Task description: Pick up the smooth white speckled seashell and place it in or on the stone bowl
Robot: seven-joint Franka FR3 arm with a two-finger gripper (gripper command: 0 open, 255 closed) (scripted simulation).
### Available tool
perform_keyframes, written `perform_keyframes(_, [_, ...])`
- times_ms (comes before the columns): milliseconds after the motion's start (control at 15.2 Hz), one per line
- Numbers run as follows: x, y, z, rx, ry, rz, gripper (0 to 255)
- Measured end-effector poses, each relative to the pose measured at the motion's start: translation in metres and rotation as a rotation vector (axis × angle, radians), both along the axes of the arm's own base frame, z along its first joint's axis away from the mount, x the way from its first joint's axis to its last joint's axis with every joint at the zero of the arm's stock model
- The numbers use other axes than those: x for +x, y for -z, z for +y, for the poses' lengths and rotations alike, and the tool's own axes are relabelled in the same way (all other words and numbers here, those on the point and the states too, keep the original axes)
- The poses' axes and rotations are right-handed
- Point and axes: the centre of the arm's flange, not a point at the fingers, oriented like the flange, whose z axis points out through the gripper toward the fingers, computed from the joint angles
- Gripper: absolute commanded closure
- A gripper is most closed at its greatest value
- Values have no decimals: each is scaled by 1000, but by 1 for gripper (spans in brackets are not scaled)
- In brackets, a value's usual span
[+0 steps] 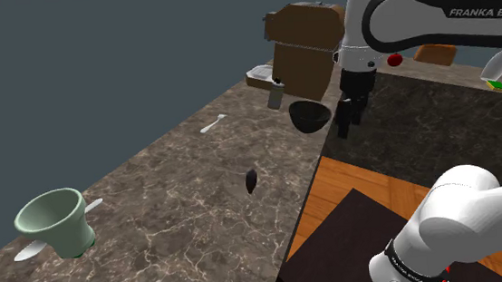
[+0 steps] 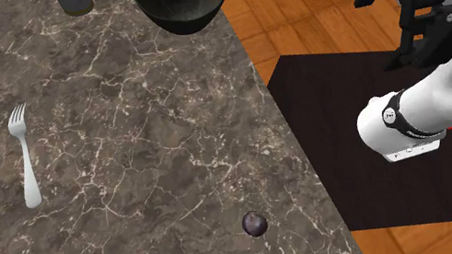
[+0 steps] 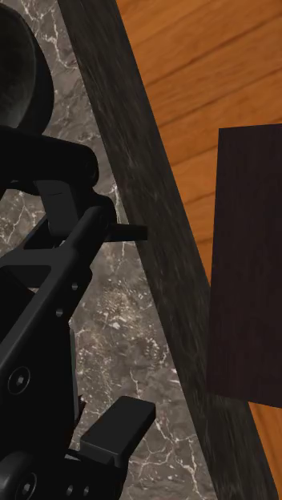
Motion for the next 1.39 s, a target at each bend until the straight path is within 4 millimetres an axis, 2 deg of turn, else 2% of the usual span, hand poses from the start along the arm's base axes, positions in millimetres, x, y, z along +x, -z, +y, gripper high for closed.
perform_keyframes(66, [0,0,0,0,0,0,0])
perform_keyframes(264, [12,9,19,-6,35,-7,0])
perform_keyframes(528, [34,30,64,-16,101,-19,0])
perform_keyframes(726, [53,50,88,-24,154,-29,0])
perform_keyframes(1056, [86,76,141,-37,240,-46,0])
perform_keyframes(1386, [123,102,179,-51,328,-63,0])
